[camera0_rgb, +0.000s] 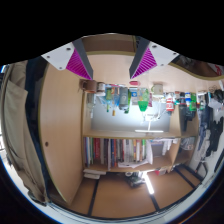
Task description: Pour water
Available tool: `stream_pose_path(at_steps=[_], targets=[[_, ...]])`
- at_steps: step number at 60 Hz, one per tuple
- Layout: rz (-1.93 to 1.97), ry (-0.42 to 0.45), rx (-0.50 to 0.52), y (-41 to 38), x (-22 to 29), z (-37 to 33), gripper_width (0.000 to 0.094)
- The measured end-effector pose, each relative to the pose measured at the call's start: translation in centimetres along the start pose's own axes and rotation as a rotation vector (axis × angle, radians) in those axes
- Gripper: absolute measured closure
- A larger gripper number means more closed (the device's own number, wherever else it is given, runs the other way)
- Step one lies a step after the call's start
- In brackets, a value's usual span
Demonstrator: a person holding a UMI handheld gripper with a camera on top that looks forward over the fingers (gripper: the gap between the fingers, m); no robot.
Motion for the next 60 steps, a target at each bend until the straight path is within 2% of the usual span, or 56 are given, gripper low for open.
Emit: stream_pose_path(at_steps=[18,26,35,40,44,50,60], targets=[[-0.014,-0.047,0.087,-8.1,-4.0,9.4,0.0136],[-0.053,-0.060,0.078,-11.8,-5.4,14.8,0.0137],[-0.043,-0.063,0.018,-14.0,-6.6,21.0,0.0144],[-0.029,-0.074,-0.011,-14.7,-6.9,23.2,0.0449],[-0.019,-0.060,-0.038,-15.1,-6.9,23.7,0.0460],[-0.033,-0.041,-0.007,-16.1,-6.8,23.7,0.0511],[-0.154,-0.019,0.046,-16.7,-5.4,25.0,0.0510]])
Point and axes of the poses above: the point between the fingertips, and its own axes, seen from behind it with the camera up: y to the right, x up, z forward, the way the camera looks, the point moved 8 cm from there along -z, backward, against the way the camera looks, and after that the axes turned 4 degrees about z, right-handed, at the moved point
